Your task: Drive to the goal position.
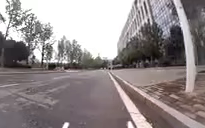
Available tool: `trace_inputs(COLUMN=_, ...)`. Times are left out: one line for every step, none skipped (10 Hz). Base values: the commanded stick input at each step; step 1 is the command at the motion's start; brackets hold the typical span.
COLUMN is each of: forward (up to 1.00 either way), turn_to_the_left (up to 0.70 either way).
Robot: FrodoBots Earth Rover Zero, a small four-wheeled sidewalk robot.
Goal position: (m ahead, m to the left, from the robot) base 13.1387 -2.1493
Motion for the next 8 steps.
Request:
trace_inputs(forward=0.6, turn_to_the_left=-0.13)
trace_inputs(forward=0.6, turn_to_the_left=-0.13)
trace_inputs(forward=0.6, turn_to_the_left=-0.09)
trace_inputs(forward=0.6, turn_to_the_left=-0.02)
trace_inputs(forward=0.6, turn_to_the_left=0.0)
trace_inputs(forward=0.6, turn_to_the_left=0.0)
trace_inputs(forward=0.6, turn_to_the_left=0.0)
trace_inputs(forward=0.6, turn_to_the_left=0.0)
